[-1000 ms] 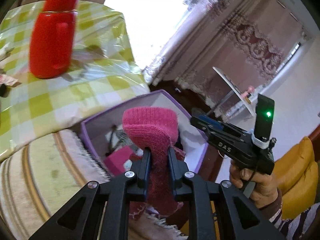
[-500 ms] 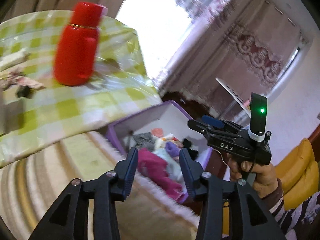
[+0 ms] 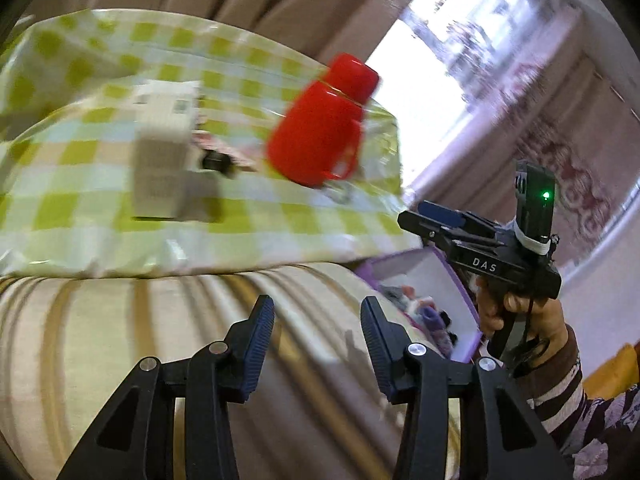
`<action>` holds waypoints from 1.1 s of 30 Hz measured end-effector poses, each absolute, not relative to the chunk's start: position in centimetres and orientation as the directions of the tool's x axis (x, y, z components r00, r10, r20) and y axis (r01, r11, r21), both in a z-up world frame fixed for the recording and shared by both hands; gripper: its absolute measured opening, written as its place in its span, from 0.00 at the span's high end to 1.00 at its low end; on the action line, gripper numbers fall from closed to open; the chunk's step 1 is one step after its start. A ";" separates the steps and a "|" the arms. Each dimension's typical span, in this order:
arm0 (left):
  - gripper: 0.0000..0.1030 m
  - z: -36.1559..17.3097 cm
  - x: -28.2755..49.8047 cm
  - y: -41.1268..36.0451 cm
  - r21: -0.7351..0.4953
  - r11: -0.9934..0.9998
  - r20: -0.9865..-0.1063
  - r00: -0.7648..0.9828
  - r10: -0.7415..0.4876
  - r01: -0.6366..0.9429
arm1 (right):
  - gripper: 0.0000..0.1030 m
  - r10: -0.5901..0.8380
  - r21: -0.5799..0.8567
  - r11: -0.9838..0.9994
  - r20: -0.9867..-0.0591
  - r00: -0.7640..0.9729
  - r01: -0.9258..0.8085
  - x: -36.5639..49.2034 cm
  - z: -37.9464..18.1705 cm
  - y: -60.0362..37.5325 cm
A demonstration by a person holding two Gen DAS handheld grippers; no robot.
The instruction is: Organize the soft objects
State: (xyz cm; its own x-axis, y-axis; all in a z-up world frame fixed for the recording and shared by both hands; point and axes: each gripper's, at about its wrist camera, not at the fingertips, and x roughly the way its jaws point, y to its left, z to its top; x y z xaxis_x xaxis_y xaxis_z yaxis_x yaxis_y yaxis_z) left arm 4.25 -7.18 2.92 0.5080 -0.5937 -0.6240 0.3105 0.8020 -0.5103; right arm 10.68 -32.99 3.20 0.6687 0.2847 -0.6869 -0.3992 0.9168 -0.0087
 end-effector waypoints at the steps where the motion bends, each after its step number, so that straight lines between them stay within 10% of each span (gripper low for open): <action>1: 0.55 2.9 4.4 -6.6 -0.509 0.807 -0.625 0.516 -0.586 0.300 | 0.32 0.297 -0.011 0.907 -0.689 0.661 -0.420 11.4 3.1 -32.0; 33: 0.55 2.2 27.8 9.3 -0.250 0.965 -0.721 0.649 -0.243 0.083 | 0.51 0.342 -0.039 0.782 -0.808 0.480 -0.622 28.9 -5.7 -18.3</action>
State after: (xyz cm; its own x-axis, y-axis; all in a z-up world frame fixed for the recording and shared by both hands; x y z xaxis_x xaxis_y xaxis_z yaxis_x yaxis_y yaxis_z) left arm 27.83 9.28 2.20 0.6494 -0.2426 -0.7207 0.0834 0.9647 -0.2496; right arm 28.92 -18.26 -5.69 0.4804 0.3422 -0.8075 -0.6224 0.7817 -0.0390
